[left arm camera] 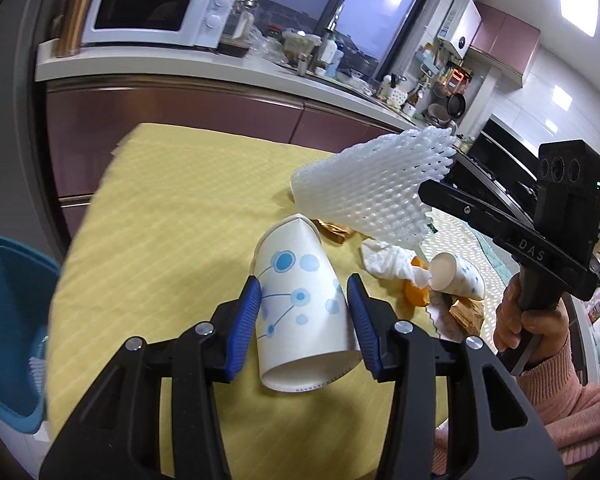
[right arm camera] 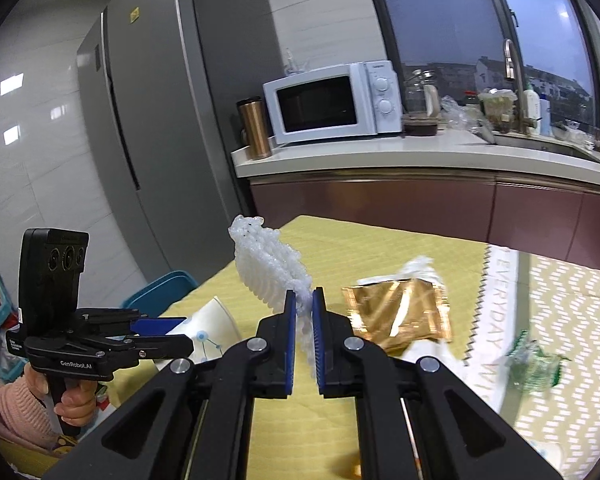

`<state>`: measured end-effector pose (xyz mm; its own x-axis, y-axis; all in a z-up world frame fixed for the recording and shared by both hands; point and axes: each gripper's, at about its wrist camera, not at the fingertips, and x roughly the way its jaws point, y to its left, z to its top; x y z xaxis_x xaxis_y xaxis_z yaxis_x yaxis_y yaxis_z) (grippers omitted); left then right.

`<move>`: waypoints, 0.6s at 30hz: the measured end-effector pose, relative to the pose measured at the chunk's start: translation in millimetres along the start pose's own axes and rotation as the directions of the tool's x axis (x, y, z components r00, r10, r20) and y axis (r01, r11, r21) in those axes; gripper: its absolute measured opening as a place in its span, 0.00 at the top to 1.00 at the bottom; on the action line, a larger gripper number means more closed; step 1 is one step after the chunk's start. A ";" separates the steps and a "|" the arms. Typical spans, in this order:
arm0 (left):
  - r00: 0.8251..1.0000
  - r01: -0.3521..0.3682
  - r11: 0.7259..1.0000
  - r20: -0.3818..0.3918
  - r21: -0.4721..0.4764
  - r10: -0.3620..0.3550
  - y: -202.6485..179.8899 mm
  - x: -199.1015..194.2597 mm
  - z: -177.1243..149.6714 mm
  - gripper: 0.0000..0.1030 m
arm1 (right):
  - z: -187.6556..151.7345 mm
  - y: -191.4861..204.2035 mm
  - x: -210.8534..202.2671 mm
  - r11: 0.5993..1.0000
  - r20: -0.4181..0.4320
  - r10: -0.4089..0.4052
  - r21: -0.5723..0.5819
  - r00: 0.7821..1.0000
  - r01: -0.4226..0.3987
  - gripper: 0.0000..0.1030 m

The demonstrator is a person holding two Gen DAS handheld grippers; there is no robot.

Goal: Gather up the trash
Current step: 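Lift the paper cup with the left gripper toward the blue bin while the right gripper holds the foam net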

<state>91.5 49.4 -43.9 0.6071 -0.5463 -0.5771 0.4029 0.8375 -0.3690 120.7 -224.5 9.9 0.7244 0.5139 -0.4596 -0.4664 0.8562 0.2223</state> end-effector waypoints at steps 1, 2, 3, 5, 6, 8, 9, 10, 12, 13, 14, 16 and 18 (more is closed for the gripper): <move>1.000 -0.005 1.000 0.005 0.000 0.005 1.8 -6.7 -2.9 0.57 | 0.1 3.4 2.1 1.000 -0.002 0.007 -0.002 1.000 -0.007 0.93; 1.000 -0.011 1.000 0.010 -0.002 0.011 4.9 -12.2 -4.0 0.57 | 0.4 8.0 5.6 1.000 -0.006 0.021 -0.005 1.000 -0.021 0.93; 1.000 -0.018 1.000 0.015 -0.004 0.018 7.7 -16.9 -5.2 0.57 | 0.2 11.2 7.5 1.000 -0.008 0.028 -0.007 1.000 -0.028 0.93; 0.999 -0.035 0.999 0.025 -0.010 0.035 12.4 -26.8 -7.1 0.57 | 0.8 19.0 13.5 0.999 -0.015 0.048 -0.012 0.999 -0.048 0.93; 0.999 -0.040 0.999 0.028 -0.011 0.040 14.7 -30.5 -7.6 0.57 | 1.0 22.3 16.0 0.998 -0.017 0.057 -0.012 0.998 -0.057 0.93; 0.998 -0.054 0.998 0.039 -0.019 0.054 21.2 -40.5 -10.1 0.57 | 2.0 29.9 21.4 0.997 -0.022 0.075 -0.018 0.997 -0.076 0.93; 0.997 -0.057 0.998 0.042 -0.022 0.058 22.2 -41.9 -11.5 0.57 | 2.7 34.1 24.6 0.996 -0.025 0.087 -0.020 0.996 -0.088 0.93; 0.997 -0.062 0.998 0.047 -0.027 0.063 24.9 -45.9 -12.3 0.57 | 2.5 36.4 26.0 0.995 -0.027 0.094 -0.022 0.995 -0.094 0.93; 0.995 -0.077 0.996 0.058 -0.040 0.079 32.0 -55.6 -14.7 0.57 | 3.1 44.3 31.1 0.993 -0.034 0.110 -0.030 0.993 -0.111 0.93; 0.994 -0.082 0.996 0.062 -0.045 0.084 34.9 -59.3 -15.5 0.57 | 3.8 48.4 33.9 0.992 -0.038 0.119 -0.033 0.992 -0.121 0.93; 0.993 -0.089 0.995 0.069 -0.053 0.093 39.6 -65.0 -16.8 0.57 | 4.5 52.5 36.8 0.991 -0.042 0.128 -0.037 0.991 -0.130 0.93; 0.991 -0.101 0.992 0.080 -0.070 0.106 48.1 -74.4 -16.7 0.57 | 6.2 59.5 41.1 0.989 -0.050 0.142 -0.045 0.989 -0.144 0.93; 0.988 -0.117 0.990 0.092 -0.081 0.125 55.5 -83.9 -17.8 0.58 | 7.7 65.6 45.0 0.986 -0.058 0.156 -0.045 0.986 -0.159 0.93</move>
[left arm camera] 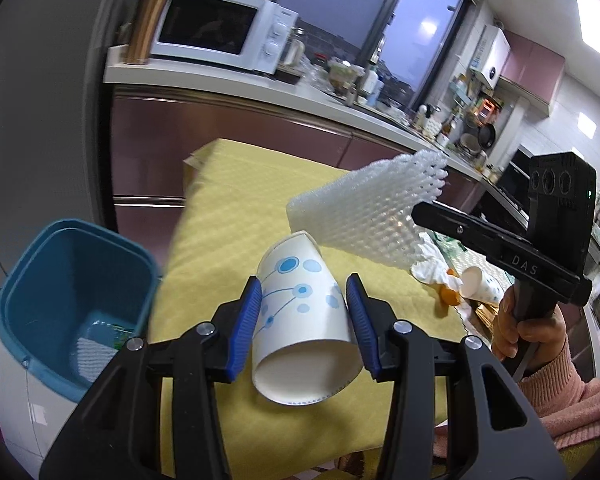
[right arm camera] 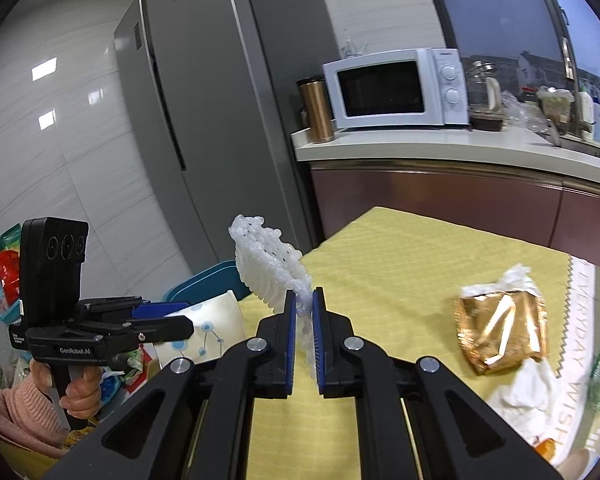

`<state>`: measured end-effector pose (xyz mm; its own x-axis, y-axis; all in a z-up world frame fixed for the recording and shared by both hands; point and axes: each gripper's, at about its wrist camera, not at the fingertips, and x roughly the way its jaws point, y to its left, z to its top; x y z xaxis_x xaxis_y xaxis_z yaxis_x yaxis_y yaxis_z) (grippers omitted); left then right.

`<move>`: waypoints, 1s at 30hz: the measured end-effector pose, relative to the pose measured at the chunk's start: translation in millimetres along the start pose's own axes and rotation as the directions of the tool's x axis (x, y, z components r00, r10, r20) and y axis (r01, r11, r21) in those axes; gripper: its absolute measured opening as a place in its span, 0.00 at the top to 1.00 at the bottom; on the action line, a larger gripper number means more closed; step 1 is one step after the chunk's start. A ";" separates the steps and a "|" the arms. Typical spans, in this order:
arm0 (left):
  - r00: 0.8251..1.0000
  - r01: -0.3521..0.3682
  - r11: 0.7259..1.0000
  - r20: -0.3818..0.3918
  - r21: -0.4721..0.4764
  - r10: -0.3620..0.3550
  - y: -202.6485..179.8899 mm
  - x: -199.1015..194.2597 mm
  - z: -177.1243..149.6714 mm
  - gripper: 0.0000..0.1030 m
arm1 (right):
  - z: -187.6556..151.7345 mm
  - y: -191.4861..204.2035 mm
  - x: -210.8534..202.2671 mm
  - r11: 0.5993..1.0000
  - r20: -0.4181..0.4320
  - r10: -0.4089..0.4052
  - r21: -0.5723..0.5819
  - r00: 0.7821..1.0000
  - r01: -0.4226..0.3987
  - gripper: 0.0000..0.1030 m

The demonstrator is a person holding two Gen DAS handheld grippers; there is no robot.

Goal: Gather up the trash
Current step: 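Lift the paper cup with the left gripper toward the blue bin while the right gripper holds the foam net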

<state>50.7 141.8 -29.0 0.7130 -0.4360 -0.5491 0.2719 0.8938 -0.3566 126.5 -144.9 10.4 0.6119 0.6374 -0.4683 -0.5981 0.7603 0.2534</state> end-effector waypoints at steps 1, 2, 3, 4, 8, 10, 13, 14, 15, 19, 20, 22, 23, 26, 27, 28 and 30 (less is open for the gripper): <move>1.000 -0.008 1.000 0.008 -0.006 0.008 5.3 -5.2 0.4 0.58 | 1.3 2.7 2.8 1.000 -0.002 0.008 -0.001 1.000 -0.008 0.93; 1.000 -0.012 1.000 0.014 -0.011 0.012 7.4 -8.1 0.9 0.60 | 2.5 5.1 5.2 1.000 -0.004 0.015 -0.003 1.000 -0.015 0.93; 1.000 -0.019 1.000 0.021 -0.017 0.019 11.4 -12.1 1.3 0.61 | 3.7 8.0 7.9 1.000 -0.006 0.024 -0.006 1.000 -0.024 0.93; 0.999 -0.025 0.999 0.027 -0.024 0.026 15.4 -15.7 1.9 0.68 | 5.1 11.5 11.4 0.999 -0.009 0.034 -0.009 0.999 -0.034 0.93; 1.000 -0.007 0.997 0.027 -0.075 0.009 37.0 -25.4 0.1 0.77 | 8.3 25.4 26.9 0.997 -0.026 0.063 -0.031 0.998 -0.064 0.93; 1.000 -0.016 0.996 0.024 -0.092 0.019 44.3 -23.8 -3.9 0.71 | 7.6 32.2 33.4 0.996 -0.035 0.074 -0.039 0.997 -0.076 0.93; 0.999 0.004 0.995 0.033 -0.104 0.000 46.9 -27.4 -9.3 0.62 | 5.3 39.0 41.4 0.995 -0.052 0.087 -0.042 0.995 -0.089 0.93; 0.999 -0.013 0.996 0.032 -0.093 0.016 45.6 -27.9 -11.5 0.54 | 4.9 40.1 42.6 0.995 -0.055 0.089 -0.041 0.995 -0.091 0.93; 0.999 -0.031 0.996 0.031 -0.085 0.033 44.0 -28.0 -13.9 0.49 | 4.4 41.0 43.6 0.995 -0.057 0.090 -0.041 0.994 -0.092 0.93; 0.999 -0.029 0.998 0.017 -0.053 0.030 37.9 -30.1 -23.2 0.37 | 2.2 41.6 45.9 0.995 -0.068 0.089 -0.033 0.994 -0.091 0.93; 0.999 -0.030 0.999 0.011 -0.041 0.031 36.2 -30.9 -25.6 0.34 | 2.0 40.7 47.5 0.995 -0.070 0.088 -0.031 0.994 -0.091 0.93; 1.000 -0.029 0.999 0.002 -0.022 0.029 32.7 -30.4 -30.0 0.31 | 0.3 40.0 49.3 0.996 -0.076 0.089 -0.024 0.993 -0.091 0.93; 1.000 -0.023 1.000 -0.004 -0.013 0.023 30.4 -30.1 -33.5 0.31 | -1.2 39.4 49.9 0.995 -0.081 0.091 -0.021 0.993 -0.093 0.93; 0.999 0.017 1.000 -0.027 0.005 -0.016 22.7 -28.2 -42.1 0.35 | -3.9 41.0 51.9 0.994 -0.096 0.104 -0.014 0.990 -0.106 0.93; 0.999 0.027 1.000 -0.032 0.013 -0.027 19.8 -27.4 -43.0 0.37 | -4.8 43.0 51.3 0.993 -0.098 0.110 -0.019 0.989 -0.112 0.93; 0.999 0.032 0.999 -0.038 0.029 -0.031 15.5 -26.1 -44.2 0.40 | -5.5 45.4 51.2 0.993 -0.102 0.114 -0.026 0.988 -0.118 0.93; 0.998 0.048 0.998 -0.050 0.047 -0.046 8.9 -23.2 -45.7 0.47 | -9.1 50.3 55.0 0.989 -0.127 0.140 -0.026 0.982 -0.144 0.93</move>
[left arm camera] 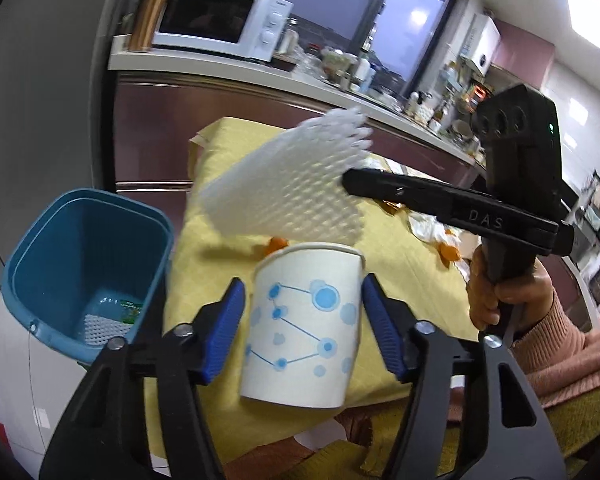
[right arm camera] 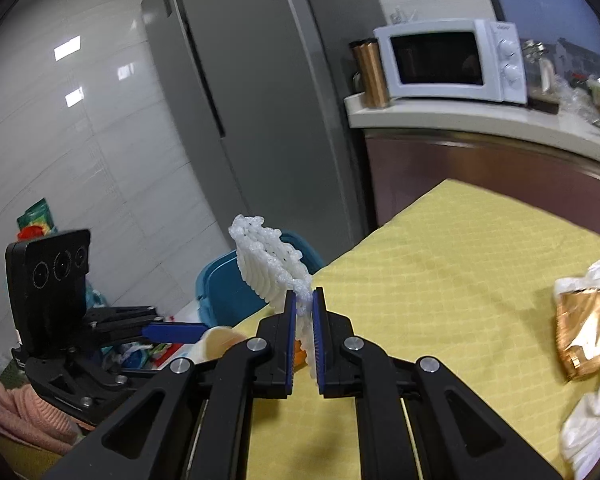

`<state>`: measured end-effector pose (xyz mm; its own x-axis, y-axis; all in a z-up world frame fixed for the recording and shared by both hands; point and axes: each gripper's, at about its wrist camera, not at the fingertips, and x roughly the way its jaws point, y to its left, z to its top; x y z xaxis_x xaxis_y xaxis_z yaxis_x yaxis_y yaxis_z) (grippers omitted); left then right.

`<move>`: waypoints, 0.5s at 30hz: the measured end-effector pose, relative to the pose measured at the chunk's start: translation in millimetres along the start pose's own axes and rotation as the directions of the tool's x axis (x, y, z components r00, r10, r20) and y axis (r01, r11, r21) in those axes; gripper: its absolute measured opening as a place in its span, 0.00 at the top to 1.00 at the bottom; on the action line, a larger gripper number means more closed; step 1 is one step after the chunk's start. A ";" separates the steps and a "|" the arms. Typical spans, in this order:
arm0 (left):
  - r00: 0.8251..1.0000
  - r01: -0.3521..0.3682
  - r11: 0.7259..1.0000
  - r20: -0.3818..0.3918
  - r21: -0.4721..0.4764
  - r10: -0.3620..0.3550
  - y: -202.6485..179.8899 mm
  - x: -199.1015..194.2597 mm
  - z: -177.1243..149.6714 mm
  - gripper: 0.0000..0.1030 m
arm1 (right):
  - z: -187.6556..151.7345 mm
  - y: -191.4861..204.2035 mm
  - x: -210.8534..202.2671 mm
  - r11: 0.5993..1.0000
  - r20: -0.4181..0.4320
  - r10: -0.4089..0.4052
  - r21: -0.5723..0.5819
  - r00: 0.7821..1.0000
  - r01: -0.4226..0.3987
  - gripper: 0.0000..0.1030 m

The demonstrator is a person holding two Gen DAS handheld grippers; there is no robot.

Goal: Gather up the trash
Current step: 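Lift the paper cup with the left gripper toward the blue bin while the right gripper holds the foam net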

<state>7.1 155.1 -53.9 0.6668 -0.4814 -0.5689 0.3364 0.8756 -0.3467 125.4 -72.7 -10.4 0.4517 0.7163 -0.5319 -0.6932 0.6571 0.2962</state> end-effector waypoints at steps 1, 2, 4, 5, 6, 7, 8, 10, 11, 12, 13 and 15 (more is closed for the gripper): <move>1.000 0.001 1.000 -0.002 0.006 -0.001 -1.5 1.4 -0.5 0.47 | -2.9 2.2 4.3 1.000 -0.017 0.008 -0.004 1.000 -0.008 0.93; 1.000 -0.011 1.000 0.000 0.021 0.011 -4.9 2.7 -1.2 0.47 | -5.1 3.9 8.1 1.000 -0.031 0.008 -0.010 0.999 -0.008 0.93; 1.000 -0.019 0.999 0.002 0.031 0.019 -8.1 3.8 -1.5 0.48 | -11.4 3.9 18.1 1.000 -0.067 0.007 -0.009 0.998 -0.007 0.93; 1.000 -0.019 0.999 0.003 0.029 0.019 -8.0 3.3 -1.9 0.49 | -13.9 2.3 21.2 1.000 -0.075 0.003 -0.004 0.997 -0.003 0.93; 1.000 -0.017 1.000 0.006 0.025 0.017 -7.5 2.1 -2.1 0.50 | -16.5 0.0 24.6 1.000 -0.085 -0.011 -0.003 0.996 0.011 0.93; 1.000 -0.017 1.000 0.011 0.021 0.017 -6.6 0.2 -2.2 0.51 | -18.8 -2.8 27.0 1.000 -0.091 -0.031 -0.003 0.995 0.031 0.93; 1.000 -0.017 1.000 0.015 0.018 0.017 -5.4 -1.8 -1.9 0.52 | -21.0 -6.2 28.0 0.999 -0.095 -0.044 0.002 0.994 0.044 0.93; 1.000 -0.017 1.000 0.027 0.008 0.017 -1.8 -6.5 -2.7 0.53 | -23.3 -14.4 28.7 0.997 -0.098 -0.071 0.017 0.993 0.073 0.93; 0.999 -0.015 1.000 0.029 0.002 0.015 0.5 -8.4 -2.7 0.54 | -24.2 -17.6 28.5 0.996 -0.099 -0.079 0.023 0.992 0.082 0.93; 0.999 -0.019 1.000 0.031 -0.005 0.019 2.9 -10.0 -2.8 0.54 | -24.8 -21.7 28.3 0.995 -0.100 -0.087 0.032 0.991 0.091 0.93; 0.999 -0.022 1.000 0.033 -0.011 0.023 6.2 -11.5 -3.5 0.54 | -25.9 -25.2 28.0 0.994 -0.100 -0.094 0.040 0.991 0.098 0.93; 0.999 -0.036 0.999 0.019 -0.018 0.036 12.2 -12.0 -5.5 0.51 | -26.7 -30.8 26.5 0.992 -0.099 -0.106 0.055 0.990 0.112 0.93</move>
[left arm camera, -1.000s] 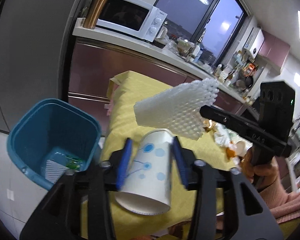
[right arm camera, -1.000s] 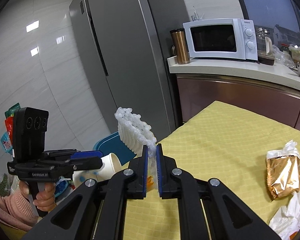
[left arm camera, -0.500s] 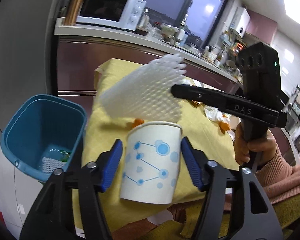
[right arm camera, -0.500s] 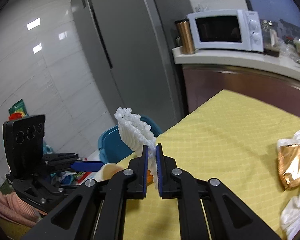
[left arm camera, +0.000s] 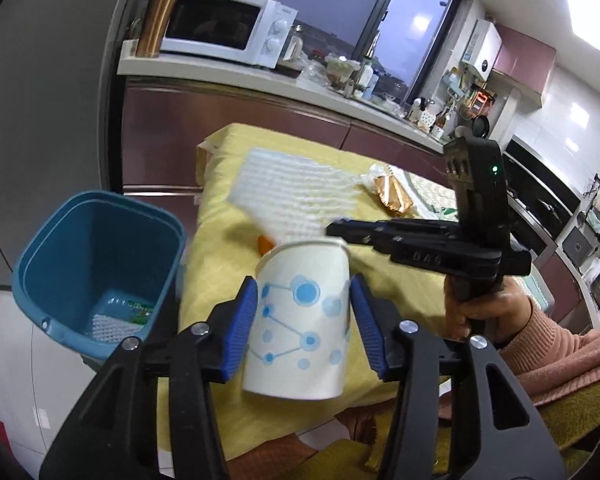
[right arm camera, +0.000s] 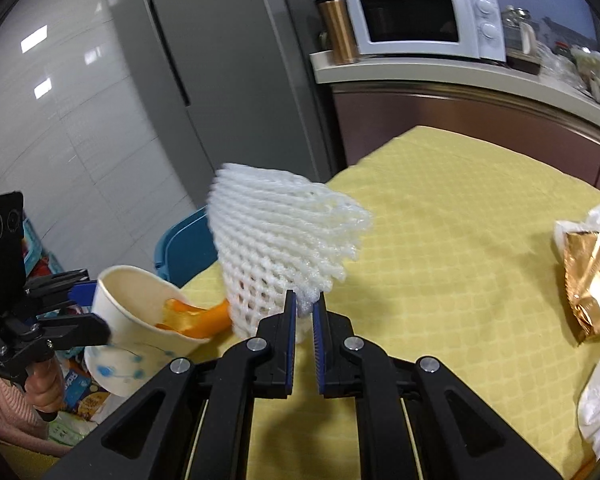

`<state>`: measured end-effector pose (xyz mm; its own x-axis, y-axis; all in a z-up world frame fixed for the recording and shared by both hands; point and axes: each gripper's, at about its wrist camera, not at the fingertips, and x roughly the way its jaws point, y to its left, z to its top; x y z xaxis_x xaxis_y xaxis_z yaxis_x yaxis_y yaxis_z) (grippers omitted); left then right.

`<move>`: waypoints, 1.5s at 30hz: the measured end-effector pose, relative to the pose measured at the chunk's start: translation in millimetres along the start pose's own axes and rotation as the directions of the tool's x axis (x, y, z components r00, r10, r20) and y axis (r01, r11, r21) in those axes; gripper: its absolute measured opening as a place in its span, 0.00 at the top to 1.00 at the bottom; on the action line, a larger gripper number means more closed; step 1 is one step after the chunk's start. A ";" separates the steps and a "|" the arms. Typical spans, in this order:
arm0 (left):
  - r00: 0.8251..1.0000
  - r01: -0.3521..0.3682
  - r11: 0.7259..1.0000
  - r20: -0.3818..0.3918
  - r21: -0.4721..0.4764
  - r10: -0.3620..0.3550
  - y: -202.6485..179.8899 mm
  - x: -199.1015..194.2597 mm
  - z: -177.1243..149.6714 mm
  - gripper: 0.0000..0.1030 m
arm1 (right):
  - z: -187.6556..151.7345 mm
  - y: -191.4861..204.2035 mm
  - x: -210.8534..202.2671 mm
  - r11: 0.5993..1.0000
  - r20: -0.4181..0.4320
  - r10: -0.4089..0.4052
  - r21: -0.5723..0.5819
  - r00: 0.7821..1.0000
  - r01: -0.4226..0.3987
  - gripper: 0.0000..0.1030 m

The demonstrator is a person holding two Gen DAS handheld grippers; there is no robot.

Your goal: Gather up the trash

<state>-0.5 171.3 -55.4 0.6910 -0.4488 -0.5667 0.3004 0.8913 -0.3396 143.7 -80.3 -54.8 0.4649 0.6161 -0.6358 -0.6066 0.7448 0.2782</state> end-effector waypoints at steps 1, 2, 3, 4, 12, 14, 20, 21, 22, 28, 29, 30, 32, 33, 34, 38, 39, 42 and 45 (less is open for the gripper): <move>1.000 -0.027 1.000 -0.011 0.001 0.027 2.3 1.3 -2.0 0.49 | 0.2 -2.6 -1.3 1.000 0.005 -0.008 0.007 1.000 0.008 0.93; 0.999 -0.035 0.999 -0.022 -0.002 0.035 4.9 3.5 -3.2 0.49 | 0.1 -4.4 -3.1 1.000 0.009 -0.011 0.010 1.000 0.011 0.93; 0.999 -0.032 0.999 -0.041 -0.008 0.031 7.5 6.0 -6.0 0.49 | 0.7 -6.8 -5.2 1.000 0.015 -0.016 0.015 1.000 0.016 0.93; 0.998 -0.033 0.999 -0.054 -0.015 0.032 9.3 8.1 -9.0 0.49 | 1.5 -9.0 -6.5 1.000 0.021 -0.020 0.019 1.000 0.020 0.93; 0.998 -0.037 0.999 -0.058 -0.030 0.035 14.3 15.3 -14.3 0.52 | 5.2 -35.2 -17.2 0.989 0.029 -0.119 0.092 0.992 0.116 0.71; 0.998 -0.037 0.999 -0.054 -0.027 0.036 14.1 16.2 -14.8 0.53 | 4.9 -37.5 -28.2 0.985 0.065 -0.147 0.106 0.987 0.139 0.61; 0.998 -0.021 1.000 -0.052 0.009 0.022 6.4 18.2 -16.5 0.53 | 10.6 -14.1 -50.6 0.999 0.138 -0.039 0.030 0.990 0.036 0.61; 0.998 -0.018 1.000 -0.053 0.013 0.018 5.3 18.7 -16.2 0.53 | 11.5 -9.2 -46.1 1.000 0.117 0.001 0.018 0.993 -0.003 0.61; 0.998 -0.013 1.000 -0.053 0.023 0.014 3.7 19.2 -16.9 0.53 | 11.9 -4.1 -40.3 0.999 0.098 0.035 0.012 0.995 -0.037 0.63; 0.998 -0.011 0.998 -0.056 0.054 0.014 -3.3 18.6 -21.0 0.53 | 16.8 15.8 17.9 0.989 -0.052 0.145 0.014 0.988 -0.144 0.70; 0.998 -0.011 0.999 -0.055 0.052 0.014 -3.9 18.1 -21.5 0.53 | 17.1 17.2 26.5 0.987 -0.076 0.158 0.024 0.985 -0.156 0.71; 0.998 -0.012 0.999 -0.055 0.051 0.015 -3.7 17.6 -21.7 0.53 | 17.2 18.9 33.1 0.985 -0.096 0.169 0.030 0.981 -0.167 0.71; 0.998 -0.014 0.998 -0.054 0.054 0.017 -4.2 16.6 -22.2 0.53 | 18.0 19.9 44.9 0.982 -0.137 0.190 0.044 0.972 -0.186 0.71; 0.998 -0.015 0.998 -0.053 0.055 0.018 -4.3 16.4 -22.5 0.53 | 18.2 19.9 48.5 0.981 -0.150 0.192 0.051 0.970 -0.187 0.72; 0.998 -0.014 0.998 -0.054 0.055 0.017 -4.1 16.4 -22.5 0.53 | 18.2 19.1 51.9 0.979 -0.160 0.200 0.061 0.967 -0.192 0.75; 0.999 -0.010 0.999 -0.052 0.050 0.012 -2.1 15.7 -22.0 0.53 | 20.4 13.3 54.8 0.971 -0.151 0.228 0.104 0.962 -0.214 0.85; 0.999 -0.010 0.999 -0.051 0.050 0.012 -1.4 15.2 -21.9 0.53 | 21.8 12.4 52.6 0.971 -0.138 0.227 0.108 0.964 -0.213 0.86; 0.999 -0.026 0.999 -0.046 0.046 0.028 2.3 12.4 -20.8 0.53 | 26.3 8.1 40.0 0.971 -0.087 0.216 0.122 0.973 -0.205 0.88; 0.999 -0.040 0.999 -0.034 0.031 0.041 10.7 7.0 -17.9 0.53 | 38.4 9.2 29.0 0.972 -0.018 0.207 0.122 0.978 -0.203 0.88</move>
<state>-4.2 176.6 -76.5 0.6797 -0.4141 -0.6055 0.2932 0.9100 -0.2932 176.4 -45.7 -43.0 0.3179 0.7521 -0.5773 -0.6052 0.6296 0.4871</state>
